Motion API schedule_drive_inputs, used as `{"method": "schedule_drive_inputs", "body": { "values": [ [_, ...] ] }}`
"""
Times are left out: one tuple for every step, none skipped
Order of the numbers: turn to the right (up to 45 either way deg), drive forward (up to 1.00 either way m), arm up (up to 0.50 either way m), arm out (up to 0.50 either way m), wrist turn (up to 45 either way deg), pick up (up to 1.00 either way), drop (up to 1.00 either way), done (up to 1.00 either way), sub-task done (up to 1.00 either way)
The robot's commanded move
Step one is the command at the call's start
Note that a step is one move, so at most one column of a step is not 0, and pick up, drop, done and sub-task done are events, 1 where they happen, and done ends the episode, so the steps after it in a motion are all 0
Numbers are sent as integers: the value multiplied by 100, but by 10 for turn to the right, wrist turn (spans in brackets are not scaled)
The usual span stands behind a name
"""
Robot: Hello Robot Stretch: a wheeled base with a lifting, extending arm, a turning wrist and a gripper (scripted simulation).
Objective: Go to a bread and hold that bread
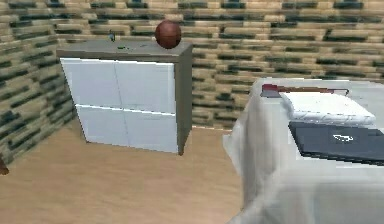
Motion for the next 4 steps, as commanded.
{"method": "schedule_drive_inputs", "body": {
  "values": [
    [0,35,0,0,0,0,0,0,0],
    [-450,0,0,0,0,0,0,0,0],
    [-450,0,0,0,0,0,0,0,0],
    [-120,0,0,0,0,0,0,0,0]
  ]
}}
